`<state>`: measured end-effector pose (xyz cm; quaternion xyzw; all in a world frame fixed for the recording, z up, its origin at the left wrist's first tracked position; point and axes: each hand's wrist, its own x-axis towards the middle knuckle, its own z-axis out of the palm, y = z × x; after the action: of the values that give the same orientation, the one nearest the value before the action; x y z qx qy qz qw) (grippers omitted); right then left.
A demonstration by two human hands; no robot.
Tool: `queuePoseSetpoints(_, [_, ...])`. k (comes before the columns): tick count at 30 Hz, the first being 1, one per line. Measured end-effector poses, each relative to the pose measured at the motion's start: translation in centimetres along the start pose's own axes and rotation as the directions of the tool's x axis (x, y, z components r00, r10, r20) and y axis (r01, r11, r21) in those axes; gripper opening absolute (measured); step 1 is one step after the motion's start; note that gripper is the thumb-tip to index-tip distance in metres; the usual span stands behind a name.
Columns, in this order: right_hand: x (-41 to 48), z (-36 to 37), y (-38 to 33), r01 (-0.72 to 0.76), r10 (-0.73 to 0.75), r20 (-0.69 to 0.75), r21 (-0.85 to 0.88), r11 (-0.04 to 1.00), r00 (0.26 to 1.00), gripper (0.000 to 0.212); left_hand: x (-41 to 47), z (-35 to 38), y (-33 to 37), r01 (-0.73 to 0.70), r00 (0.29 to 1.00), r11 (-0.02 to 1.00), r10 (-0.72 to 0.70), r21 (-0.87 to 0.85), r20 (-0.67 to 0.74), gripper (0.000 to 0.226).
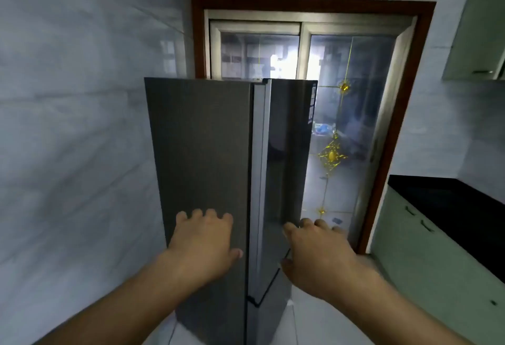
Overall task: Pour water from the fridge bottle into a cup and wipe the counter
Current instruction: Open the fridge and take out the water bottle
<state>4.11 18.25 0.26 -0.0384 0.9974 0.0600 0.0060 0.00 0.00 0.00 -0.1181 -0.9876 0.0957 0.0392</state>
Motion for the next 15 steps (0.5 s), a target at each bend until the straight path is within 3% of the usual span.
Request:
queuePoseSetpoints(6, [10.4,-0.4,4.0,0.151,-0.149,-0.126,0.001,0.989,0.981,0.053,9.2,0.0,1.0,0.03,0.997,0.999,-0.033,-0.044,-0.076,0.058])
queuePoseSetpoints(8, [13.7,-0.6,4.9,0.217,-0.203,-0.232,0.035,0.976,0.951,0.048,12.0,0.1,0.7,0.027,0.989,0.997,-0.037,-0.074,-0.144,0.058])
queuePoseSetpoints(12, [20.7,0.3,6.4,0.395,-0.3,-0.544,0.063,0.917,0.784,0.038,17.5,1.0,-0.5,-0.093,0.944,0.987,0.045,-0.133,-0.326,0.058])
queuePoseSetpoints(15, [25.4,1.0,7.0,0.445,-0.319,-0.666,0.022,0.895,0.674,0.029,21.6,1.5,-1.2,-0.237,0.878,0.953,0.128,-0.186,-0.46,0.059])
